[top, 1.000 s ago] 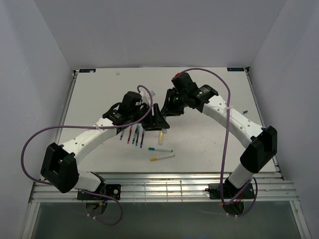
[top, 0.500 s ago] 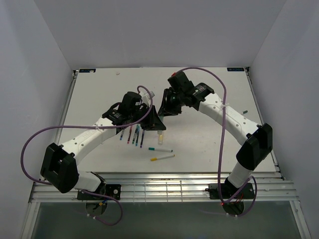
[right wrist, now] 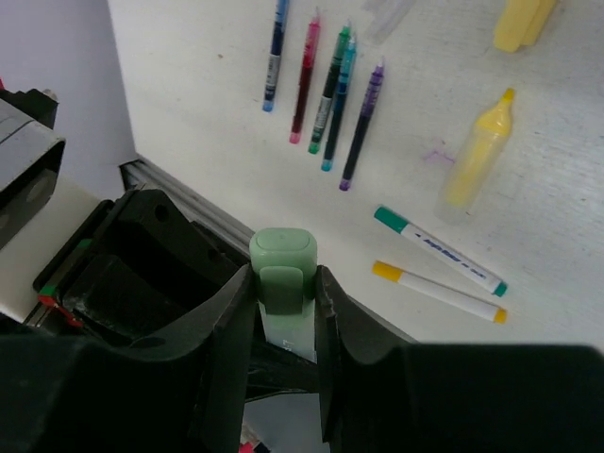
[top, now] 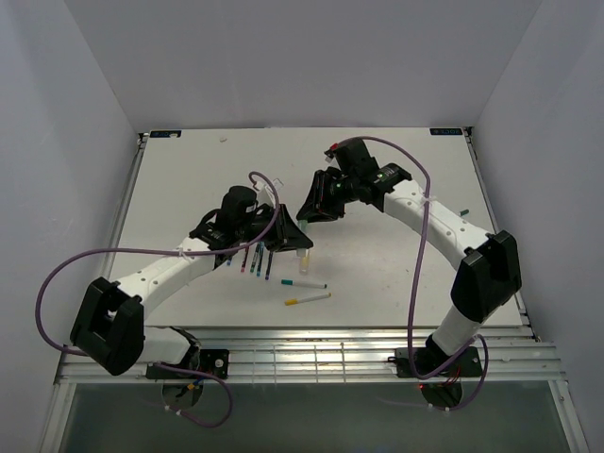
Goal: Open the pen caps
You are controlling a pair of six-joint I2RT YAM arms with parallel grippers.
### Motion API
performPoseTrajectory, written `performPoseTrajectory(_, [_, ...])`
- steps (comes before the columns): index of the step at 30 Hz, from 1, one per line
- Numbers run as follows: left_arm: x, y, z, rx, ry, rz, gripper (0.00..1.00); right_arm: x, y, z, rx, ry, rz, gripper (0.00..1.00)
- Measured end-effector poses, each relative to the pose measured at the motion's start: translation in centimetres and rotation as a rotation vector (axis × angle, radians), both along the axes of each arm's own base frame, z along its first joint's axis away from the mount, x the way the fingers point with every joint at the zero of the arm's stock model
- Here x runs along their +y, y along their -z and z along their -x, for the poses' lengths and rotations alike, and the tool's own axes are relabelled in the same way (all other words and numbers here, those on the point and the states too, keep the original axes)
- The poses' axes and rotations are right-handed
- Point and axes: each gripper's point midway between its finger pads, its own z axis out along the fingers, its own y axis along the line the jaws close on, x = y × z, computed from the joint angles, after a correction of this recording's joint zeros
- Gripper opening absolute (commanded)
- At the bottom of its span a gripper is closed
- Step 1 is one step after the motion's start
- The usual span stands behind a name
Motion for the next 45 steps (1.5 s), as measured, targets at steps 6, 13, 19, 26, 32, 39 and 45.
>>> performPoseTrajectory(6, [-0.1,-1.7,-0.9,-0.052,-0.035,0.093,0.0,0.0,-2.0,-0.9,-0.009,0.002,-0.168,0.08])
performPoseTrajectory(13, [-0.1,-2.9,-1.0,-0.064,-0.067,0.227,0.0,0.7,-3.0,-0.9,-0.02,-0.053,-0.378,0.08])
performPoseTrajectory(19, [0.0,-4.4,-0.5,-0.052,-0.046,0.336,0.0,1.0,-4.5,-0.3,-0.031,-0.138,-0.523,0.08])
performPoseTrajectory(26, [-0.3,-7.4,0.7,-0.059,0.036,0.449,0.0,1.1,-7.3,0.7,-0.092,-0.268,-0.619,0.32])
performPoseTrajectory(32, [-0.9,-8.5,2.5,-0.049,0.146,0.501,0.0,2.2,-8.5,1.4,-0.121,-0.345,-0.66,0.35])
performPoseTrajectory(39, [-1.1,-8.9,4.3,-0.03,0.239,0.522,0.0,3.2,-9.0,1.7,-0.113,-0.374,-0.704,0.24])
performPoseTrajectory(45, [-0.4,-8.8,3.9,-0.021,0.217,0.531,0.0,3.4,-8.8,2.0,-0.115,-0.377,-0.713,0.54])
